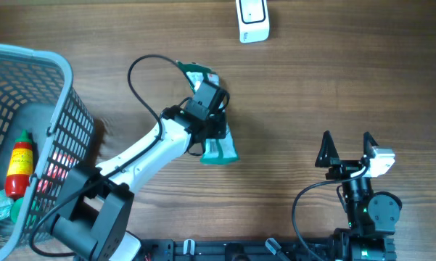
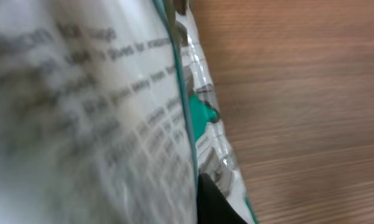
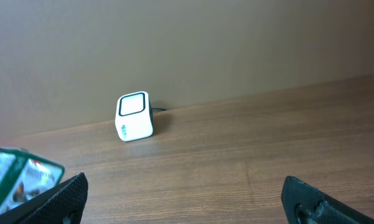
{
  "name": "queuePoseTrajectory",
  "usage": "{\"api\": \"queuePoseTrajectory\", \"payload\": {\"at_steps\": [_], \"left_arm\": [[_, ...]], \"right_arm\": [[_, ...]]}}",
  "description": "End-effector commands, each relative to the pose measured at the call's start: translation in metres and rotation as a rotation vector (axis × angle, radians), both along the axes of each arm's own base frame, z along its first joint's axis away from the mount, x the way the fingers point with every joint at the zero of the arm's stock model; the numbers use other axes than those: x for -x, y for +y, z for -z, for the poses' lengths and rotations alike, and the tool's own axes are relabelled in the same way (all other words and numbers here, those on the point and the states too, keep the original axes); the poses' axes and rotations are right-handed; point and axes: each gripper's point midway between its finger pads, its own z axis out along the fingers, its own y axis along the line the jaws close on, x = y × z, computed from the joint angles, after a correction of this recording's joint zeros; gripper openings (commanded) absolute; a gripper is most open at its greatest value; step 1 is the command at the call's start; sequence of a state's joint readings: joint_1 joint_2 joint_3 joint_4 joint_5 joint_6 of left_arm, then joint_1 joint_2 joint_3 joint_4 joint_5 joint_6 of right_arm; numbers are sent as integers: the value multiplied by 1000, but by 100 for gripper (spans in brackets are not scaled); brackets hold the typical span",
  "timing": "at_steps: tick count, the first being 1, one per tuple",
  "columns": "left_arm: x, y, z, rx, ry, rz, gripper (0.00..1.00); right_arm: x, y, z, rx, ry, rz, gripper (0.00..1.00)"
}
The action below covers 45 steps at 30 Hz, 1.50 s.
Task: Scan the item barcode
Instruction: 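Grasp the green wipes pack with the left gripper and lift it out, then release the wipes pack onto the table center with the left gripper, then reach the left gripper into the basket and grasp the red sausage sticks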
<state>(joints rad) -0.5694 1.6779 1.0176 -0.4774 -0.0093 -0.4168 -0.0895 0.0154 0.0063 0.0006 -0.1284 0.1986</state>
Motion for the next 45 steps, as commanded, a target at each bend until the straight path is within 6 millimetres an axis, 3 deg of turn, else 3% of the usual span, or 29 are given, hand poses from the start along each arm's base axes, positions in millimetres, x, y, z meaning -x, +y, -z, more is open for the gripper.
{"api": "queuePoseTrajectory", "payload": {"at_steps": [1,2,5,8,11,14,17,19,23,30,36,39,42,45], "left_arm": [[12,14,26,-31,35,-34,18],[16,17,30,-37,42,-33,23],[22,21,36,-50,60,-33,51],[23,21,36,-52,62,-31,100],[19,23,27,-59,37,-39,99],[8,29,-9,-76,-36,-64,100],[-7,31,-65,-61,-165,-88,100],[-15,35,-116,-24,-288,-120,100],[-16,51,-178,53,-434,-174,100],[-10,129,-254,83,-634,-338,100],[-4,160,-322,79,-758,-392,100],[0,194,-356,52,-824,-514,100],[8,234,-371,15,-838,-649,100],[22,291,-364,-8,-796,-885,100]], "right_arm": [[0,-2,-2,-11,-8,15,100],[0,-2,-2,-11,-8,15,100],[0,-2,-2,-11,-8,15,100],[0,-2,-2,-11,-8,15,100],[0,-2,-2,-11,-8,15,100],[0,-2,-2,-11,-8,15,100],[0,-2,-2,-11,-8,15,100],[0,-2,-2,-11,-8,15,100],[0,-2,-2,-11,-8,15,100],[0,-2,-2,-11,-8,15,100],[0,-2,-2,-11,-8,15,100],[0,-2,-2,-11,-8,15,100],[0,-2,-2,-11,-8,15,100],[0,-2,-2,-11,-8,15,100]]}}
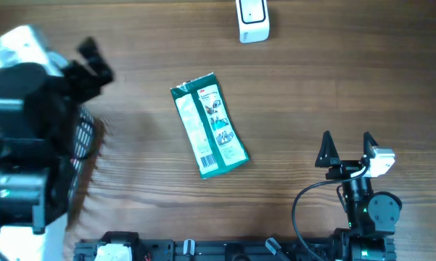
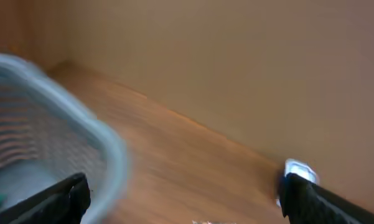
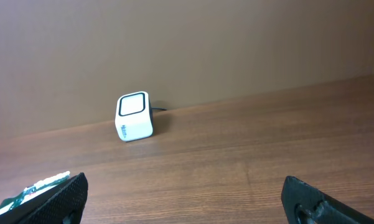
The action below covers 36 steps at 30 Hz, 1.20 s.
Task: Scan the item barcode
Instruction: 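Reach the left gripper into the basket and grasp the red sausage sticks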
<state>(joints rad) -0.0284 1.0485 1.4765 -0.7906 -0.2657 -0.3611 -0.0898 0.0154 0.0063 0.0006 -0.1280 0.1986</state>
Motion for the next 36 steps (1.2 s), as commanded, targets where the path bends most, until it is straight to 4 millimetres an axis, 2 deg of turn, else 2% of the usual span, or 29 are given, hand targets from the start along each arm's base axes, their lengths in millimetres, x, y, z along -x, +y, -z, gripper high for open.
{"api": "queuePoseTrajectory", "payload": {"at_steps": [1,2,4,9,12,18,20,25,32,36], "left_arm": [[17,68,6,103,9,-276,100],[27,94,21,188,35,-396,100],[40,120,43,306,74,-519,100],[68,161,105,609,190,-800,100],[71,176,139,691,292,-883,100],[56,174,218,815,590,-902,100],[53,171,237,851,656,-905,100],[63,166,289,933,736,-1023,100],[75,158,346,926,763,-1026,100],[82,158,361,906,769,-1043,100]], "right_arm": [[0,-2,-2,-11,-8,14,100],[0,-2,-2,-11,-8,14,100],[0,-2,-2,-11,-8,14,100],[0,-2,-2,-11,-8,14,100],[0,-2,-2,-11,-8,14,100],[0,-2,-2,-11,-8,14,100],[0,-2,-2,-11,-8,14,100],[0,-2,-2,-11,-8,14,100],[0,-2,-2,-11,-8,14,100],[0,-2,-2,-11,-8,14,100]]}}
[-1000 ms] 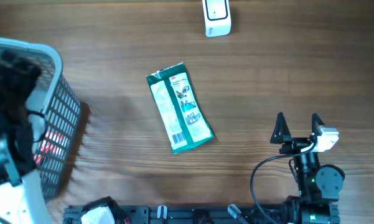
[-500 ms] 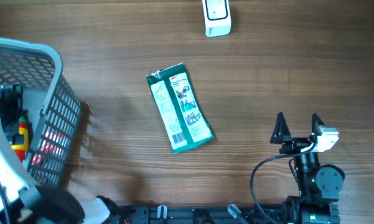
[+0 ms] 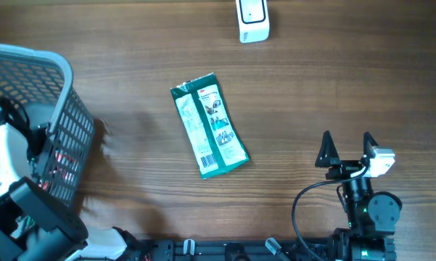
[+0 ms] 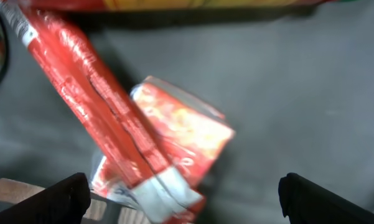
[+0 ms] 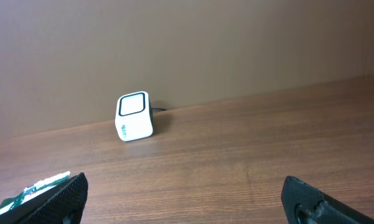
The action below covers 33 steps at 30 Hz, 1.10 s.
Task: Scan the item barcode
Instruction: 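Reach the left gripper into the basket and grasp the red sausage sticks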
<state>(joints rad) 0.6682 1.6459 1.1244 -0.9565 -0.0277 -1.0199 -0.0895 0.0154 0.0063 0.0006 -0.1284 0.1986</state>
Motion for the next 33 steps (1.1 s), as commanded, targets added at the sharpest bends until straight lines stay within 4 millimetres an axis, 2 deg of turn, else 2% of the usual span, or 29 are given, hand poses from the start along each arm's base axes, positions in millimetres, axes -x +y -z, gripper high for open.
{"api": "queuePoseTrajectory", "payload": {"at_steps": [1,4,5,6,9,11,13,15,19,23,24,25,29,33], "left_arm": [[7,3,10,-22,26,-20,100],[10,3,12,-26,36,-20,99],[11,2,15,-25,35,-20,94],[12,1,18,-23,38,-20,86],[18,-3,24,-13,53,-19,41],[17,-3,24,-14,51,-19,17],[16,-3,21,-16,39,-15,4],[12,-1,12,-32,11,-12,4],[-3,10,-31,-125,-99,46,4],[-22,15,-92,-226,-268,99,4],[-31,14,-127,-282,-367,143,4],[-35,13,-145,-314,-420,166,4],[-37,2,-196,-407,-534,219,4],[-33,-12,-210,-431,-564,250,4]], "right_arm": [[0,-2,-2,-11,-8,15,100],[0,-2,-2,-11,-8,15,100],[0,-2,-2,-11,-8,15,100],[0,-2,-2,-11,-8,15,100],[0,-2,-2,-11,-8,15,100],[0,-2,-2,-11,-8,15,100],[0,-2,-2,-11,-8,15,100],[0,-2,-2,-11,-8,15,100],[0,-2,-2,-11,-8,15,100],[0,-2,-2,-11,-8,15,100],[0,-2,-2,-11,-8,15,100],[0,-2,-2,-11,-8,15,100],[0,-2,-2,-11,-8,15,100],[0,-2,-2,-11,-8,15,100]]}}
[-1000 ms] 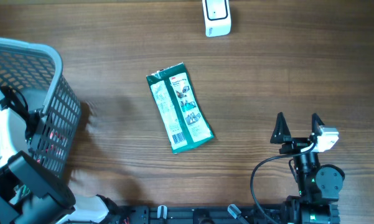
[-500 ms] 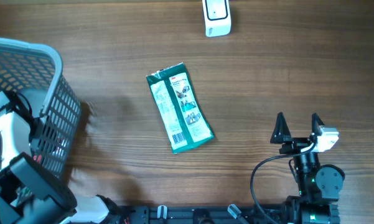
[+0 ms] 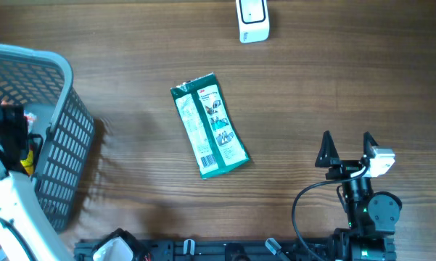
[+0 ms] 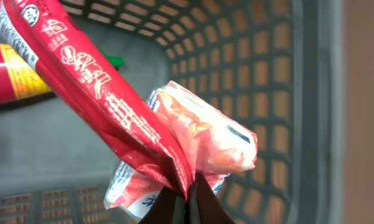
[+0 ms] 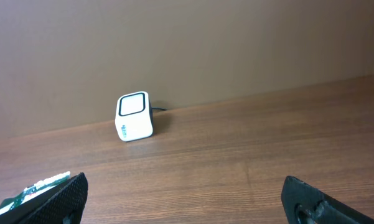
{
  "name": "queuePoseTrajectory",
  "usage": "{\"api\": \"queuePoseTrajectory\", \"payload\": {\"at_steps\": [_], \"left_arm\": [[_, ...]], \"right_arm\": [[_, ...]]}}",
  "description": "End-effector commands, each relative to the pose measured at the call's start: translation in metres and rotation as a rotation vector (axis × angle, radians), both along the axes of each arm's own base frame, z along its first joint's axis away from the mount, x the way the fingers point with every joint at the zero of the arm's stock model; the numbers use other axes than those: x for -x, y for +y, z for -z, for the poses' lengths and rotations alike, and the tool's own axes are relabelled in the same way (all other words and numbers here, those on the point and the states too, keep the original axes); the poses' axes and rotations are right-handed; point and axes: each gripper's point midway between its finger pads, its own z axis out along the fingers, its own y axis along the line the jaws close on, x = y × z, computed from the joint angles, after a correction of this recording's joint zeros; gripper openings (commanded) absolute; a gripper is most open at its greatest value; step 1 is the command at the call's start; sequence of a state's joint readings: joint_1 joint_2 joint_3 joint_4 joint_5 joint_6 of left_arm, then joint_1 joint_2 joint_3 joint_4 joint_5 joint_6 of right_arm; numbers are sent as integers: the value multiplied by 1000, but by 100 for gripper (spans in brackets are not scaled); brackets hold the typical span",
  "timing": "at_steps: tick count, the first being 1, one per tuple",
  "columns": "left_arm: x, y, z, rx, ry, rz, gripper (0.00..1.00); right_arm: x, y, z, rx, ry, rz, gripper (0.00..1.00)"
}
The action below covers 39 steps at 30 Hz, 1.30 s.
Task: Scan the item barcode
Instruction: 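Reach the left gripper into the basket and grasp the red sausage sticks, then carry the red sausage sticks out and drop them beside the wipes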
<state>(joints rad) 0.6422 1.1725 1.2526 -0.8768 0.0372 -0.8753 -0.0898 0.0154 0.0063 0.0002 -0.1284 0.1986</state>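
Inside the grey basket (image 4: 271, 93), my left gripper (image 4: 187, 200) is shut on the lower end of a long red packet (image 4: 81, 81). A crumpled red and white pouch (image 4: 208, 134) sits right behind that packet. From overhead, the left gripper (image 3: 11, 138) is within the basket (image 3: 54, 65). The white barcode scanner (image 3: 252, 20) stands at the table's far edge and also shows in the right wrist view (image 5: 134, 117). My right gripper (image 3: 346, 148) is parked open at the front right, holding nothing.
A green packet (image 3: 208, 125) lies flat mid-table, label up; its corner (image 5: 37, 185) shows at the lower left of the right wrist view. A red bottle with a yellow label (image 4: 12, 81) lies in the basket. Bare wood separates the basket, packet and scanner.
My left gripper was open above the red packets in the basket. It is now shut on the long red packet. The right arm and the green packet are where they were.
First my left gripper was at the green packet mid-table. Then that packet lay alone on the wood and the left arm was over by the basket. Then the gripper was open inside the basket over red packets, and now it grips the long red one.
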Motion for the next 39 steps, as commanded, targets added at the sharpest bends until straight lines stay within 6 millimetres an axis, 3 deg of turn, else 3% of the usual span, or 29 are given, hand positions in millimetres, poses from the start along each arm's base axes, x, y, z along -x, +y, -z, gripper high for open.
{"api": "queuePoseTrajectory", "payload": {"at_steps": [1,2,4,5,7,9,14,20,24,28,33,36,39], "left_arm": [[-3,-12,-11,-30,-14,61,4],[-2,-10,-9,-33,-5,52,4],[1,-4,-4,-42,27,26,18],[3,-1,-1,-46,46,13,19],[8,4,6,-52,89,-14,19],[11,5,10,-50,113,-24,4],[11,5,9,-51,112,-24,4],[1,5,-4,-73,41,-3,4],[-16,-12,-36,-77,-124,93,4],[-24,-50,-87,-87,-343,265,4],[-18,-122,-154,-164,-585,528,4],[-12,-168,-172,-195,-650,683,4],[-10,-225,-167,-200,-645,910,4]], "right_arm": [[0,-2,-2,-11,-8,14,100],[0,-2,-2,-11,-8,15,100],[0,-2,-2,-11,-8,15,100],[0,-2,-2,-11,-8,14,100],[0,-2,-2,-11,-8,14,100],[0,-2,-2,-11,-8,15,100],[0,-2,-2,-11,-8,14,100],[0,-2,-2,-11,-8,15,100],[0,-2,-2,-11,-8,14,100],[0,-2,-2,-11,-8,14,100],[0,-2,-2,-11,-8,15,100],[0,-2,-2,-11,-8,15,100],[0,-2,-2,-11,-8,15,100]]}}
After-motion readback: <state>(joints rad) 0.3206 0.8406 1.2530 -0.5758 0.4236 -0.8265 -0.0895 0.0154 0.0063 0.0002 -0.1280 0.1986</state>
